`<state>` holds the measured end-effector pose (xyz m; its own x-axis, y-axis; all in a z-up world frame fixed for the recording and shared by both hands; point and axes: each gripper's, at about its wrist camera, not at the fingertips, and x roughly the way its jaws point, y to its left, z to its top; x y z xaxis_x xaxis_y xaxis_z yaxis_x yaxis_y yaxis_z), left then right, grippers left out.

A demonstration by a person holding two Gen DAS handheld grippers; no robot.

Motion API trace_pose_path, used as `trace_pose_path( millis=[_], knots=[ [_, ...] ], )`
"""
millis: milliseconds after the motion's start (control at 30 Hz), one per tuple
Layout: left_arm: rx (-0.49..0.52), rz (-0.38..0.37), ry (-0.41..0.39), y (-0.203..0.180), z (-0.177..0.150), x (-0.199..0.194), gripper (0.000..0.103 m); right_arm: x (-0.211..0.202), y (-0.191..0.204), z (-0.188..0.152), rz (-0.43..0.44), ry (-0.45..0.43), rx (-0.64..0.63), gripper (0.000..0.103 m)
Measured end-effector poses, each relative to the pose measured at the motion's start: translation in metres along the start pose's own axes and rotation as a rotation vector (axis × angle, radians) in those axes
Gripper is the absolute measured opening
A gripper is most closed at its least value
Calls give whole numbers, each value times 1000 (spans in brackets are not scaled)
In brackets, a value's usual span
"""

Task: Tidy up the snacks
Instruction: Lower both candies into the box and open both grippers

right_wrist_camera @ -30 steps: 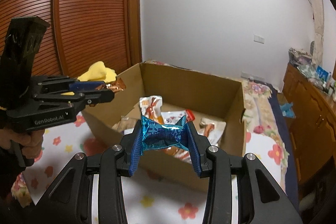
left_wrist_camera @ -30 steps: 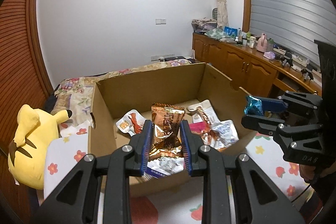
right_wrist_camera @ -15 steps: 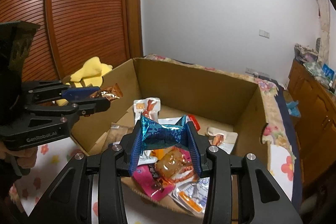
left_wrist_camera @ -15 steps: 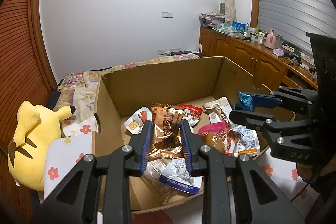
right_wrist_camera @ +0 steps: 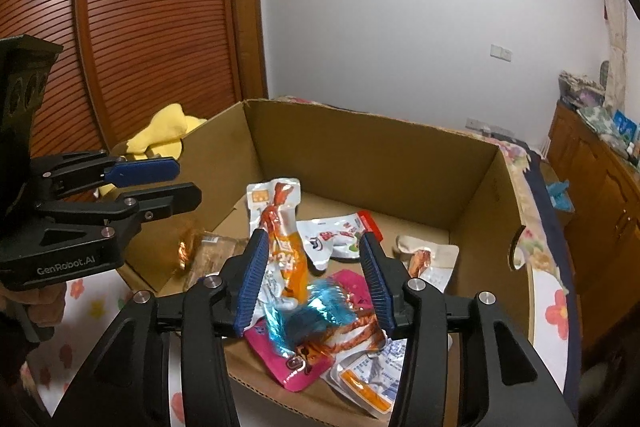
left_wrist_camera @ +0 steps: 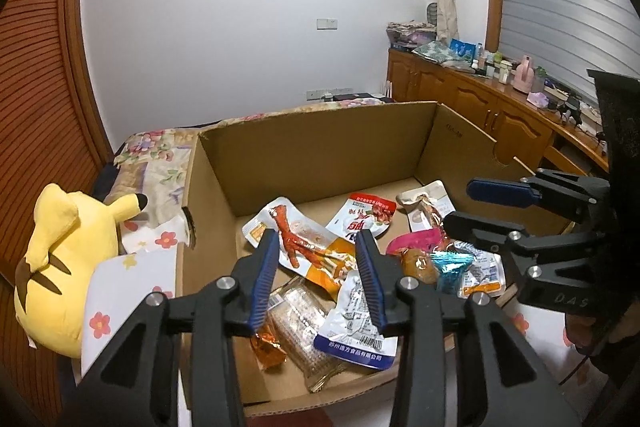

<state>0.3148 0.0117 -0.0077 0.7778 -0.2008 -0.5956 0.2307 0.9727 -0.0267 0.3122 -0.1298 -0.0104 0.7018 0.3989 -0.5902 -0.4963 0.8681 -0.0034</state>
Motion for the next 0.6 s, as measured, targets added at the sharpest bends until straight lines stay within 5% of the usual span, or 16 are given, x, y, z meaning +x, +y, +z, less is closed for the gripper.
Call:
trace_pose_path(
  millis=[467, 600],
  knots=[
    [-7, 38, -51, -15, -16, -52, 53, -50, 5, -11, -35, -57, 38, 52],
    [1, 68, -85, -22, -21, -77, 64, -73, 11, -12, -50, -87, 42, 55]
  ],
)
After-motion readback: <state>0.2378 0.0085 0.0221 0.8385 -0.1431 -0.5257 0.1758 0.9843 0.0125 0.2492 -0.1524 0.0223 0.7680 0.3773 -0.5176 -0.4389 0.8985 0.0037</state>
